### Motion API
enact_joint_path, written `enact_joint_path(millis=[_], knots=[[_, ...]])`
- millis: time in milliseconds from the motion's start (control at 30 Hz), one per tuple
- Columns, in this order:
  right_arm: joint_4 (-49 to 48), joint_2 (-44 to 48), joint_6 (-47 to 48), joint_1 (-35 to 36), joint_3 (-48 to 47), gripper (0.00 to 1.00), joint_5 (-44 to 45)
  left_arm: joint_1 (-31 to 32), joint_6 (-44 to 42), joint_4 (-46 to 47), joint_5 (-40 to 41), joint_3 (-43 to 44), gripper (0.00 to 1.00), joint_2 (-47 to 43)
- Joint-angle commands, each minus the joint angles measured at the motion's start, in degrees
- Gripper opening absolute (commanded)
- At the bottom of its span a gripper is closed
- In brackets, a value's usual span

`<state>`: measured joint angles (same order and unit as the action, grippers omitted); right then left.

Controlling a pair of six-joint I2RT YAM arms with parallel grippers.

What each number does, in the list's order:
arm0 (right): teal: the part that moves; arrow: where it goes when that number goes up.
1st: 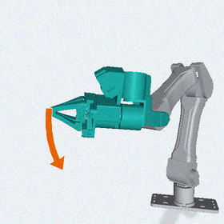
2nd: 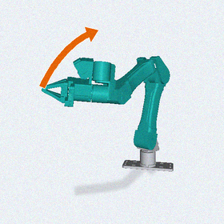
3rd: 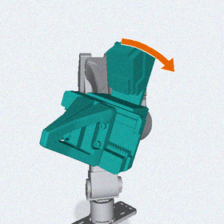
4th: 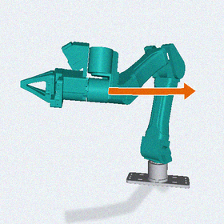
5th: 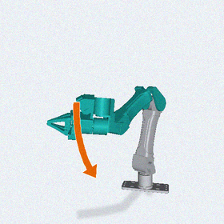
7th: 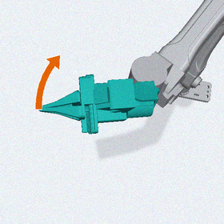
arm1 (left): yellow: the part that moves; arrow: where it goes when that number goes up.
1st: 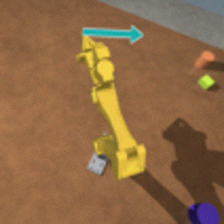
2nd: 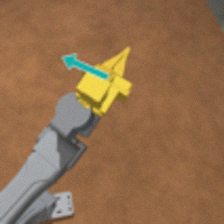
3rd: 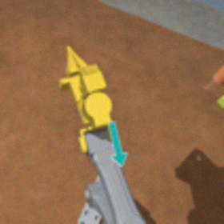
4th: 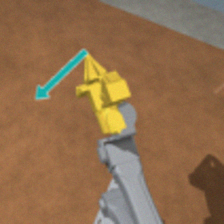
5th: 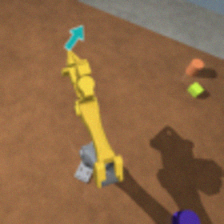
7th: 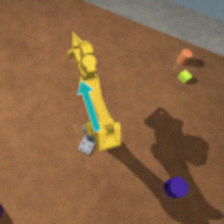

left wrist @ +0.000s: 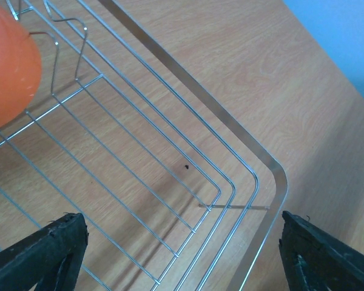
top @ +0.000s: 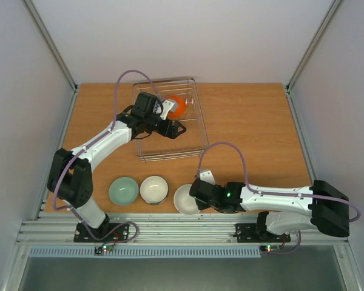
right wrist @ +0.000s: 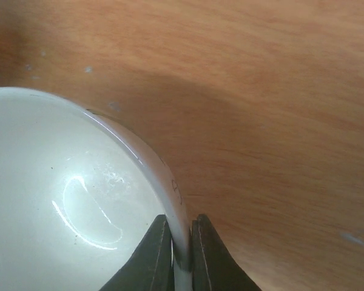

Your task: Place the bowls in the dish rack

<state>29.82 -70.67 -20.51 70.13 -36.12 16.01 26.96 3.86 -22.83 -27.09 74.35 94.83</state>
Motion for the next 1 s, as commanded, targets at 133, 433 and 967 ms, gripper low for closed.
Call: enact_joint_path(millis=[133, 433, 967], knots=[[8.32, 10.29, 4.08, 0.29, -4.94, 0.01, 13.91, -0.2, -1.19, 2.02, -9.44, -0.8, 0.85, -3.28], [1.01, 18.8, 16.31, -9.91, -9.11, 0.01, 8.2, 2.88, -3.67, -0.61, -3.04, -0.05, 0.82, -2.44], [-13.11, 11.58, 22.29, -29.08, -10.96, 0.01, -13.8, 4.33, -5.6, -1.53, -7.47, -0.34, 0.85, -5.55]])
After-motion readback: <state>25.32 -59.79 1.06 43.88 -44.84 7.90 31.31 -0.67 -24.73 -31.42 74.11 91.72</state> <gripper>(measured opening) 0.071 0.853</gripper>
